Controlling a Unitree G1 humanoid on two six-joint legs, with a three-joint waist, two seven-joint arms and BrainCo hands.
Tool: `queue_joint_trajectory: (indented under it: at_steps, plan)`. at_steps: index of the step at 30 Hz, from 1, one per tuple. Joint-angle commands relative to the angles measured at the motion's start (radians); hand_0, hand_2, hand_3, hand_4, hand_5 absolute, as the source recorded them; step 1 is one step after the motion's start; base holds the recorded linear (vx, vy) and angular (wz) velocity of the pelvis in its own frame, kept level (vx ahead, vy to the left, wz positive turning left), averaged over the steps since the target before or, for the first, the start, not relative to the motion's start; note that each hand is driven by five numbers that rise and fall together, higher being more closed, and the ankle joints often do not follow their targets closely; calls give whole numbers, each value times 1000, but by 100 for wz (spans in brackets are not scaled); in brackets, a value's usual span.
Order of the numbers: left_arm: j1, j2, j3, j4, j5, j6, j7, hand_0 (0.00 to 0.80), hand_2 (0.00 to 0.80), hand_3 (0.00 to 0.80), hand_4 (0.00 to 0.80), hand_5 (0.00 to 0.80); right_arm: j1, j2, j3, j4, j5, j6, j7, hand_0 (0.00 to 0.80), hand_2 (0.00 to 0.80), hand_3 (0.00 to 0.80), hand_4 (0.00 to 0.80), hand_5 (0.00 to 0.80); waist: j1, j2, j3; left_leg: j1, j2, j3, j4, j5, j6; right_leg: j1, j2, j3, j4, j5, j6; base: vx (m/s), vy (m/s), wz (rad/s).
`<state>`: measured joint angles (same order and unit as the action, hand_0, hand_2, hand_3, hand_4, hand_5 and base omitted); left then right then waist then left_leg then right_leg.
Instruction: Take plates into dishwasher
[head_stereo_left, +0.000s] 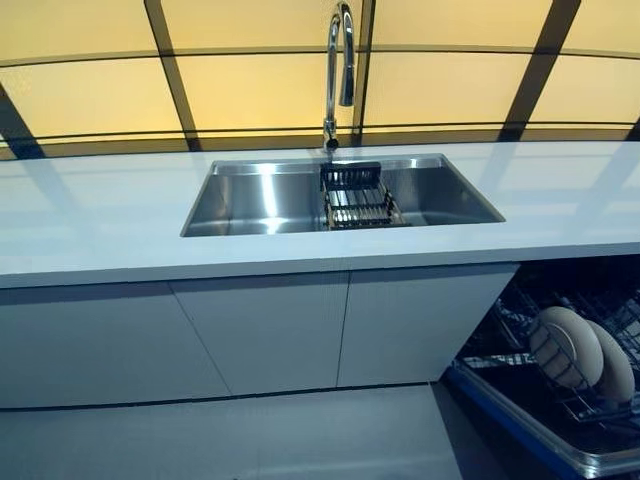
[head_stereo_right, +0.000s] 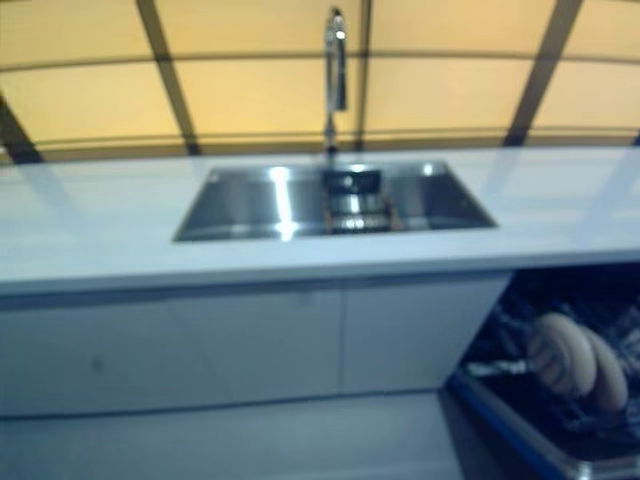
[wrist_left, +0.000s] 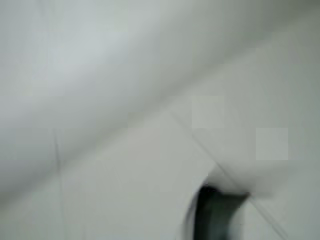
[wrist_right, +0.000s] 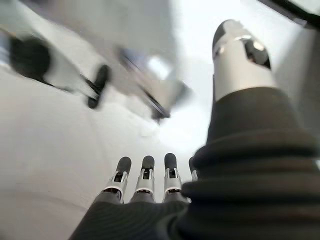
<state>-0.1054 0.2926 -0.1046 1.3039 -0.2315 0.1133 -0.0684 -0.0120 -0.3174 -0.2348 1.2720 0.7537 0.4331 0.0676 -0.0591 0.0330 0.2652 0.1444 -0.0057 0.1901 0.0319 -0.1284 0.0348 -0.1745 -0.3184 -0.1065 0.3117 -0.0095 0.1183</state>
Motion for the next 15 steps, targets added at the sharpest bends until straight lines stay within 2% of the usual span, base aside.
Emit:
queue_joint_trajectory:
  at_steps: [1,3,4,5,6,8,10,12,15]
  plan:
    - [34,7,25,18,-38,20,21,0,0,0,0,0,-23,0,22,34,-54,-49,-32,0,0,0,0,0,8,-25,-41,-76,-7,-92,59,-34,25,33,-68,43,-196,270,40,-29,-212,-29]
    - [33,7,25,13,-52,23,26,0,0,0,0,0,-29,3,25,32,-60,-46,-34,0,0,0,0,0,8,-26,-40,-76,0,-89,70,-41,22,27,-75,56,-205,279,46,-13,-129,-25]
    - [30,8,22,4,-77,28,37,0,0,0,0,0,-32,7,35,26,-70,-39,-37,0,0,0,0,0,3,-29,-39,-81,16,-95,98,-57,18,18,-78,86,-207,280,51,-26,-380,-28]
    - [22,12,18,-3,-79,40,38,0,0,0,0,0,-26,17,44,21,-57,-27,-49,0,0,0,0,0,-6,-36,-36,-109,46,-122,177,-85,10,7,-58,136,-158,235,43,-27,-574,-11]
    - [22,9,22,-7,-81,40,55,0,0,0,0,0,-10,28,58,17,-45,-32,-57,0,0,0,0,0,-5,-41,-36,-140,97,-126,241,-93,-7,24,-42,127,-127,150,41,-17,-485,5]
    - [24,7,28,-12,-90,43,67,0,0,0,0,0,-1,36,63,12,-42,-30,-62,0,0,0,0,0,-4,-42,-36,-149,127,-123,250,-83,-20,38,-33,110,-116,111,45,-43,-309,50]
    - [21,0,46,-20,-146,47,90,0,0,0,0,0,6,42,79,17,-54,-50,-44,0,0,0,0,0,-2,-40,-36,-148,172,-116,206,-25,-53,55,-10,72,-104,62,52,-114,-301,45]
    - [16,-18,47,-15,-118,25,85,0,0,0,0,0,0,34,94,20,-36,-64,-22,0,0,0,0,0,-1,-34,-34,-133,185,-127,138,28,-76,66,7,49,-121,51,50,-101,-188,10]
    - [17,-37,43,-18,-127,10,128,0,0,0,0,0,-8,32,104,15,-36,-68,-27,0,0,0,0,0,-2,-29,-37,-115,189,-128,85,57,-87,85,18,31,-154,51,54,-44,-116,5]
